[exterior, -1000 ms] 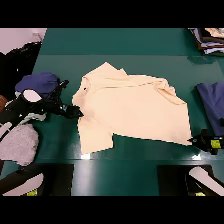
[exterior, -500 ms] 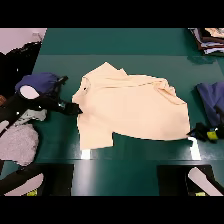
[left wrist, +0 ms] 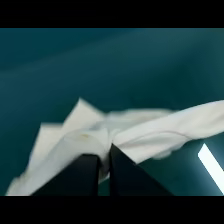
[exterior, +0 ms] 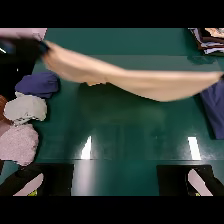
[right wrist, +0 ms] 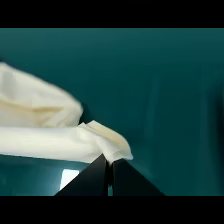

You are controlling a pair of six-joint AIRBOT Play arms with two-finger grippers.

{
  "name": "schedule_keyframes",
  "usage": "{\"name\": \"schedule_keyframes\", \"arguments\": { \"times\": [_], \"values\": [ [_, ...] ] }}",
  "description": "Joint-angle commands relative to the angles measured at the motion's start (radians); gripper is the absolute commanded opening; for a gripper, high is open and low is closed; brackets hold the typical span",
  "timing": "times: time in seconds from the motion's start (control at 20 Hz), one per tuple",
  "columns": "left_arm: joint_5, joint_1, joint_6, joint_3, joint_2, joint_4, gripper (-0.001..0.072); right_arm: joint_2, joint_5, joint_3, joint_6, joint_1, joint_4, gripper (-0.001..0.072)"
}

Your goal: Fold the shirts.

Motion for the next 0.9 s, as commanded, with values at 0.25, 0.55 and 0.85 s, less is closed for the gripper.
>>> {"name": "schedule_keyframes", "arguments": {
  "times": [0.25, 0.55, 0.85],
  "values": [
    [0.083, 0.001, -0.138, 0.585, 0.064, 0.020, 0.0035, -0.054, 0.071, 0.700, 0.047, 0.034, -0.073, 0.0018],
    [0.059, 0.001, -0.158, 0.587, 0.117, -0.070, 0.0034, 0.068, 0.035, 0.562, 0.061, 0.034, -0.235, 0.0017],
    [-0.056, 0.001, -0.172, 0.130, 0.002, -0.028, 0.0035, -0.206, 0.237, 0.521, 0.061, 0.054, -0.146, 0.0017]
  ]
}}
